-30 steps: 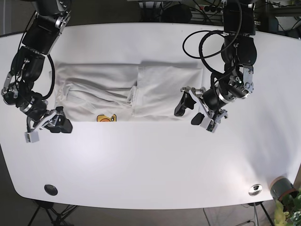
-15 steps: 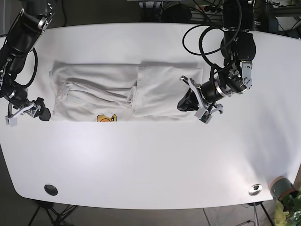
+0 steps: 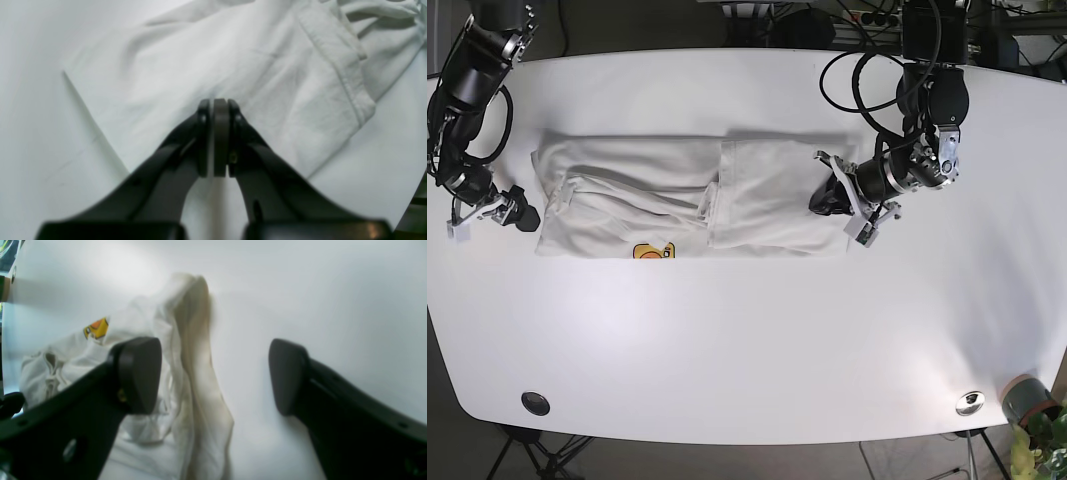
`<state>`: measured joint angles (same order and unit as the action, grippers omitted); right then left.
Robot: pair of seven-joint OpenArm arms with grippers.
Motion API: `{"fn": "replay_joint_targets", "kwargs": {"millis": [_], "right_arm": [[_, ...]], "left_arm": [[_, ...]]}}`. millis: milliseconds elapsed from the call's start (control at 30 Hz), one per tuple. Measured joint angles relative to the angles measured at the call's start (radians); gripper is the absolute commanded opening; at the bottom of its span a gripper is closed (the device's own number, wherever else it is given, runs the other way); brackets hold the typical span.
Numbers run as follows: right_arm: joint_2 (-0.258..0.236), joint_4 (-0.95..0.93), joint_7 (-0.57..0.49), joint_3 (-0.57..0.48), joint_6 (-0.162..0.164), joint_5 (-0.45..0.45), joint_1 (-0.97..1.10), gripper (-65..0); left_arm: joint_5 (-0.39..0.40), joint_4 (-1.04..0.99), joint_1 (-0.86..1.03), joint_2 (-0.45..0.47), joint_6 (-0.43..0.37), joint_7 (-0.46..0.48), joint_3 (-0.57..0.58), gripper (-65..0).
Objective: Fold the T-shirt properly
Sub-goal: 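Grasp both ends of the folded shirt with both grippers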
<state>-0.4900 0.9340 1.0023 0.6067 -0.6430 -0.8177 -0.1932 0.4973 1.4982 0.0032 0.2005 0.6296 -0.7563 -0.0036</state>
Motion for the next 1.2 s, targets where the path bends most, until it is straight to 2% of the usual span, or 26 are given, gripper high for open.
{"fn": "replay_joint_targets", "kwargs": {"millis": [167, 500, 567, 600, 700, 1200], "right_arm": [[0.024, 0.009, -0.006, 0.0, -0.005, -0.006, 0.031, -16.8], [0.112, 0.134, 0.022, -0.002, -0.007, -0.022, 0.087, -16.8], [0.121, 0.147, 0.034, -0.002, -0.022, -0.02, 0.087, -16.8], [0.127, 0.156, 0.043, -0.002, -0.041, -0.018, 0.089, -16.8], [0.149, 0.182, 0.053, -0.002, -0.042, -0.014, 0.094, -16.8], [0.166, 0.191, 0.079, 0.001, -0.046, -0.018, 0.09, -16.3]], "left_arm": [[0.003, -0.031, -0.002, 0.001, 0.0, 0.007, 0.0, -65.0], [0.001, -0.084, -0.006, 0.002, 0.0, 0.011, -0.001, -65.0], [0.0, -0.084, -0.006, 0.002, 0.0, 0.011, -0.001, -65.0], [0.0, -0.084, -0.006, 0.002, 0.0, 0.011, -0.001, -65.0], [0.0, -0.086, -0.006, 0.002, 0.0, 0.011, -0.001, -65.0], [0.0, -0.086, -0.003, 0.002, 0.0, 0.013, -0.001, -65.0]]}}
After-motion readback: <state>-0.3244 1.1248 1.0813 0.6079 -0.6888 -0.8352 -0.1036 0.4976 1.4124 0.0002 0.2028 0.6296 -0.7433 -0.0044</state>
